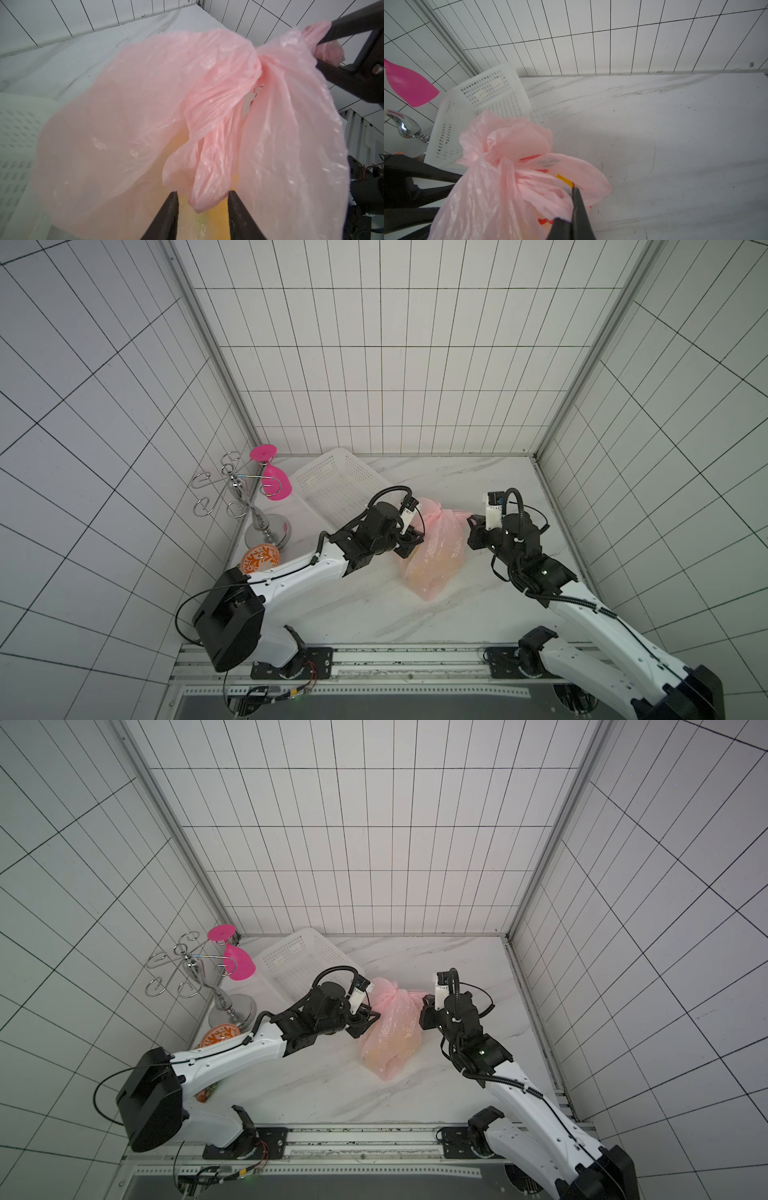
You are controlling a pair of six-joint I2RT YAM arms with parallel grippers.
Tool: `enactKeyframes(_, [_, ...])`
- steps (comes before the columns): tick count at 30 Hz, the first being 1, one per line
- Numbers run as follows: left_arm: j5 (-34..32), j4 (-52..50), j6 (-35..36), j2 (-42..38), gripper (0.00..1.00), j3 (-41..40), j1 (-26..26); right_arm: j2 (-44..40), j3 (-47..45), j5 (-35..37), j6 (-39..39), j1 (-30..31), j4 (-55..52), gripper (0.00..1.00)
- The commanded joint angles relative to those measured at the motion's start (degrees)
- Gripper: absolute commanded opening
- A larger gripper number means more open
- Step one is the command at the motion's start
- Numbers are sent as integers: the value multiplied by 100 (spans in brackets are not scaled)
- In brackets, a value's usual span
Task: Place the banana into a plastic bag & tie a knot
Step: Tie the plastic bag at the center of the board.
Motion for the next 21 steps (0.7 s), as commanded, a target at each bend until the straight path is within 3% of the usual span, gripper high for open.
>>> enactKeyframes(1, [-80, 15, 25, 182, 38, 223, -17, -111, -23, -58, -46, -22, 129, 0])
enactKeyframes(5, [-66, -27, -28, 285, 27, 325, -16, -126, -49, -32, -46, -21, 145, 0])
enactKeyframes(8, [-84, -124, -53, 304, 14, 402, -22, -140, -67, 30, -38, -18, 132, 0])
enactKeyframes(12, [-184, -282, -105, 133, 1, 405, -12, -111, 19, 542, 15, -23, -50, 0])
enactKeyframes(15, [-469, -335, -201, -230, 0, 190, 22, 8, 183, 1134, 92, -65, -289, 0])
enactKeyframes(21, [-415, -280, -373, -1043, 0, -385, 565, 235, 452, 1384, 115, -208, -338, 0])
